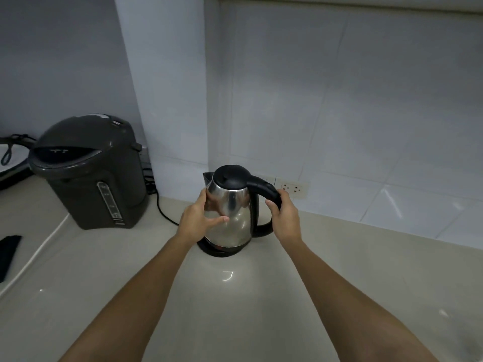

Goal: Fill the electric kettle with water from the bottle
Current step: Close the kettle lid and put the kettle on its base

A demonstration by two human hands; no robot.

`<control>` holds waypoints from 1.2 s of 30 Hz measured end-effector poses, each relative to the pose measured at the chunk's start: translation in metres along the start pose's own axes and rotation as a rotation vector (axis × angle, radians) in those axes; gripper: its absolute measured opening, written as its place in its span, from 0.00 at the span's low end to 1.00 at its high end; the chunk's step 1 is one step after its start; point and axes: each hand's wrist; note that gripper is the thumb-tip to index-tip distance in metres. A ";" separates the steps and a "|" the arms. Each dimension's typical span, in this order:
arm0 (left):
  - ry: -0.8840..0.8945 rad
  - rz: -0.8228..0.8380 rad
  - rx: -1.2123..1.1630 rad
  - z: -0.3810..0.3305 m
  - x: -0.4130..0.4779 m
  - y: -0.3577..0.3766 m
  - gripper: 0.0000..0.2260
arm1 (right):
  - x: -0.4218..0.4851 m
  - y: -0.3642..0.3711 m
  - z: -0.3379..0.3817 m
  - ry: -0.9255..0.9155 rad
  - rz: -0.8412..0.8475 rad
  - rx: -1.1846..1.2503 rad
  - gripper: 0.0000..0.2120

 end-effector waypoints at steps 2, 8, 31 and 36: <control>-0.006 0.001 -0.004 0.005 0.001 -0.002 0.35 | -0.002 0.006 0.000 0.016 0.006 0.021 0.13; -0.055 -0.050 -0.021 0.020 -0.002 0.002 0.35 | 0.007 0.014 0.002 0.032 0.092 0.007 0.13; -0.174 0.058 0.122 0.018 0.004 0.002 0.36 | -0.016 0.020 0.011 -0.082 -0.113 -0.300 0.22; -0.191 0.072 0.107 0.018 0.005 0.002 0.36 | -0.014 0.022 0.024 -0.027 -0.108 -0.225 0.22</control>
Point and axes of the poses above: each hand's wrist, its own x-axis towards the middle knuckle, its own y-axis out of the palm, z = x × y, and after that the axes turned 7 degrees about y, right-handed
